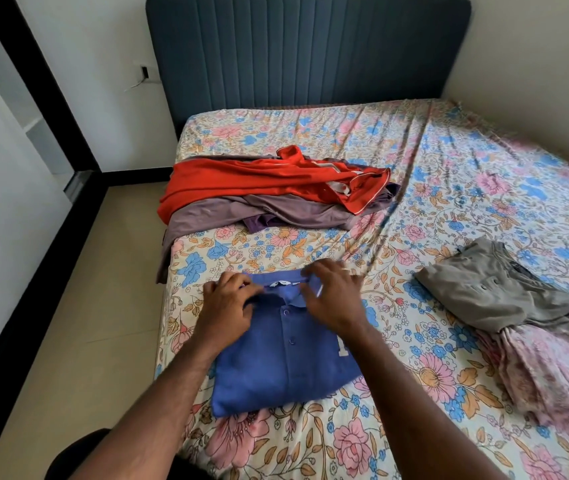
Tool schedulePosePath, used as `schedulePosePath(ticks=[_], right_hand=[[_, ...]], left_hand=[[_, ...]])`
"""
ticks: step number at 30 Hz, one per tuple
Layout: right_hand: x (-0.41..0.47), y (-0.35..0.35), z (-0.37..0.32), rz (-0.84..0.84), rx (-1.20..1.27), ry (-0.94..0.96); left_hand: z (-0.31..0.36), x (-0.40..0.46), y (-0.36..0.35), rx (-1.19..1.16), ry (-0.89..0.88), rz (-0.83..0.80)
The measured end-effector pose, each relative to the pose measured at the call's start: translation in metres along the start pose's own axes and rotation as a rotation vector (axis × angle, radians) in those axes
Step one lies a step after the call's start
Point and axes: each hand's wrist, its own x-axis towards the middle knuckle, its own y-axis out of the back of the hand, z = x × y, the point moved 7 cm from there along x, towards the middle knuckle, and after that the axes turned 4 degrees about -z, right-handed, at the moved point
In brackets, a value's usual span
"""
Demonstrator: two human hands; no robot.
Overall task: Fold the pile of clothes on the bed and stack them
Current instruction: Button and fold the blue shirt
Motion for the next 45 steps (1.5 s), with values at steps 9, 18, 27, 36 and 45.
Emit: schedulePosePath(ticks=[9,18,27,36,45], right_hand=[[0.016,-0.029,-0.004,-0.435,-0.071,0.055],[0.04,-0.019,-0.006,-0.497,-0.237,0.143],[0.001,-0.006,0.057,-0.004,0.072,-0.361],[-0.005,-0.018,0.05,-0.323,0.073,-0.359],[-0.012,0.0,0.06,-0.087,0.67,-0.332]], left_hand=[[-0.011,0.001,-0.009,-0.229,0.057,-0.153],[0.011,0.03,-0.011,-0.094,0.057,-0.184],[-0.02,-0.01,0.0,-0.012,0.623,0.065],[-0.053,-0.041,-0.018,-0.306,1.011,-0.081],[-0.026,-0.005,-0.007,-0.566,0.653,-0.051]])
